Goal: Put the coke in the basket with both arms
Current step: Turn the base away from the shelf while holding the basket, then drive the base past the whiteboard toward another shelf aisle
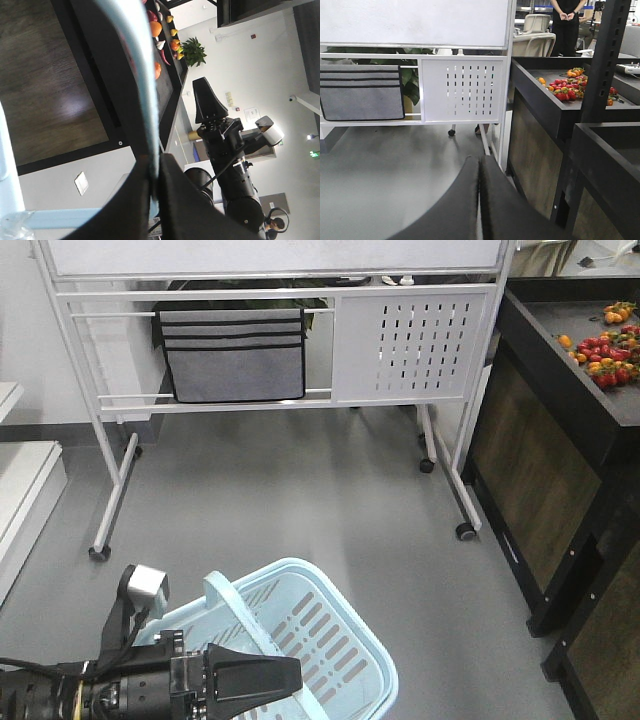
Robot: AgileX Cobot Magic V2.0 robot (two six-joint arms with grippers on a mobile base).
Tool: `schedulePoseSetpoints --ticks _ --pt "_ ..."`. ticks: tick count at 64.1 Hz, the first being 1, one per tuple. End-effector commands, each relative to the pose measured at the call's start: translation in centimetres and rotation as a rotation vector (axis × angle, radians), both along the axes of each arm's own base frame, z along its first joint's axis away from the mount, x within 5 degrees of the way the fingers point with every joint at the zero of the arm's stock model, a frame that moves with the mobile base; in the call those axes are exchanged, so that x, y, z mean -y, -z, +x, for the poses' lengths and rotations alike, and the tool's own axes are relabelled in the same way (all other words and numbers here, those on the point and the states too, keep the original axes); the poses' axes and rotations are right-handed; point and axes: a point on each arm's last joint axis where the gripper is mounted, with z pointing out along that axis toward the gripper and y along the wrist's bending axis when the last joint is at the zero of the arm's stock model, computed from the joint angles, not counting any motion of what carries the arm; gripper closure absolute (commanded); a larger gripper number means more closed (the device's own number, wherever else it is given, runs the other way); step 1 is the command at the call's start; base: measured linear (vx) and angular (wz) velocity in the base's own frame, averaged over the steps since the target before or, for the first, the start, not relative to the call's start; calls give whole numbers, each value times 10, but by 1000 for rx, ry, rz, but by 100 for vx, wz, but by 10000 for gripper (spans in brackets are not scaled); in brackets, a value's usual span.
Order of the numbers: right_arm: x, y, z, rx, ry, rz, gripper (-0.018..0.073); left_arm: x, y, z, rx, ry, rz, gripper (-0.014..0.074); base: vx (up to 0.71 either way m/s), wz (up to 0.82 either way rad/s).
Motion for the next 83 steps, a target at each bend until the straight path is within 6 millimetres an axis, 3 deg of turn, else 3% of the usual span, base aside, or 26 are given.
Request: schedulePoseSetpoints --ticks 1,83 --pt "0 -5 0 81 0 -12 569 3 -32 -6 89 69 -252 603 17 -4" --pt "0 -5 0 81 0 -12 569 3 -32 -6 89 69 -252 603 16 1"
